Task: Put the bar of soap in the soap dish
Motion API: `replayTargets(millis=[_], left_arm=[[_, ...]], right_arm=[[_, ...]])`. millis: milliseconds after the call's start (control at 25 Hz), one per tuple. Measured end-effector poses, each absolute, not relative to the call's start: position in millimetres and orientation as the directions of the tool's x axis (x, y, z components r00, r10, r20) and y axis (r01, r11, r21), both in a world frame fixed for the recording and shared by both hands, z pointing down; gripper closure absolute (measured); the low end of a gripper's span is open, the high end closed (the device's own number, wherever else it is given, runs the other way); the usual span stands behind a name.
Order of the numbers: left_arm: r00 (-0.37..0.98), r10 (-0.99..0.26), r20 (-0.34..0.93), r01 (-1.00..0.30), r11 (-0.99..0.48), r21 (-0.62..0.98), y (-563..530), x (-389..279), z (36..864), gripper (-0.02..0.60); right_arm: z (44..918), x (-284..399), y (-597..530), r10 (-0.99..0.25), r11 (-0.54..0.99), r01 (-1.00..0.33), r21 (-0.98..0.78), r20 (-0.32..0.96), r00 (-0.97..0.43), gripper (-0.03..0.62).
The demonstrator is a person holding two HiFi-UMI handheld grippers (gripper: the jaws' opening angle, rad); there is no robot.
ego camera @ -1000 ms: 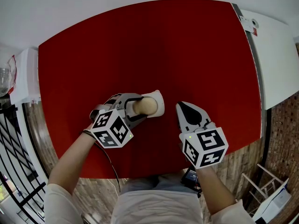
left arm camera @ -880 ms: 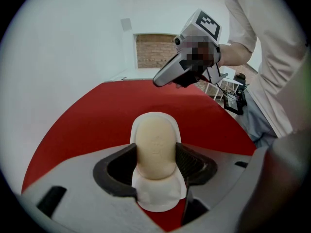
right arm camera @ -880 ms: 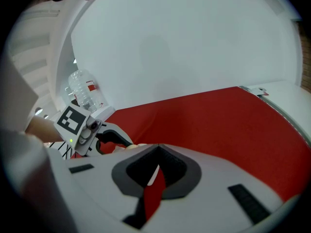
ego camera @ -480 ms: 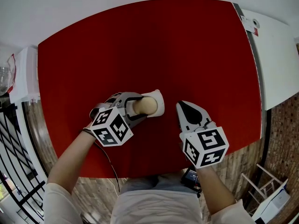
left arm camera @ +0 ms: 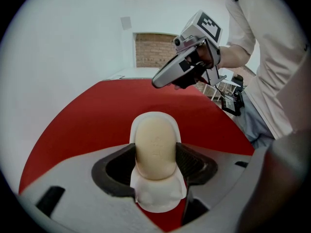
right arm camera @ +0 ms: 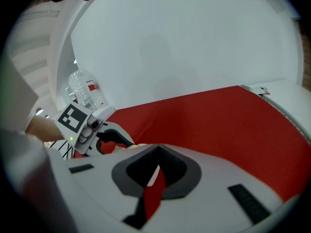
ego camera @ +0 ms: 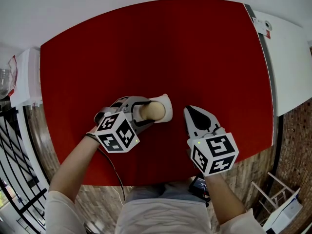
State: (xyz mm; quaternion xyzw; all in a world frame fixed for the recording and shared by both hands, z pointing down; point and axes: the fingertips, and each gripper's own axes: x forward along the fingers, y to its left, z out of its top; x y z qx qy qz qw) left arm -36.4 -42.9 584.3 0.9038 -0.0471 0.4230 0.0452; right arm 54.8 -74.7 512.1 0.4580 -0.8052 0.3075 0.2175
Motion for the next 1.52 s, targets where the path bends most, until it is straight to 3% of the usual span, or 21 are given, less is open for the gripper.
replayTargets(millis=[440,1200,1520], left_arm=[[0.644,-0.011,0.765,-0.087,-0.994,0.059,-40,-37,582,0.288],[0.645,-0.046,0.763,-0.119,-0.992,0.042,-41,-42,562,0.289],[0.641,-0.097,0.761,-0.153,-0.988,0.003,-35,-50,526,0.387]], right_arm=[[511,54,-78,-0.605,0.392,-0.872,-0.295,0.631,-0.485,0.591],[495,55,-79,-0.618,0.402,-0.870,-0.286,0.616,-0.488,0.591],[466,55,-64,-0.625,0.432,-0.862,-0.266,0.600,-0.499,0.591]])
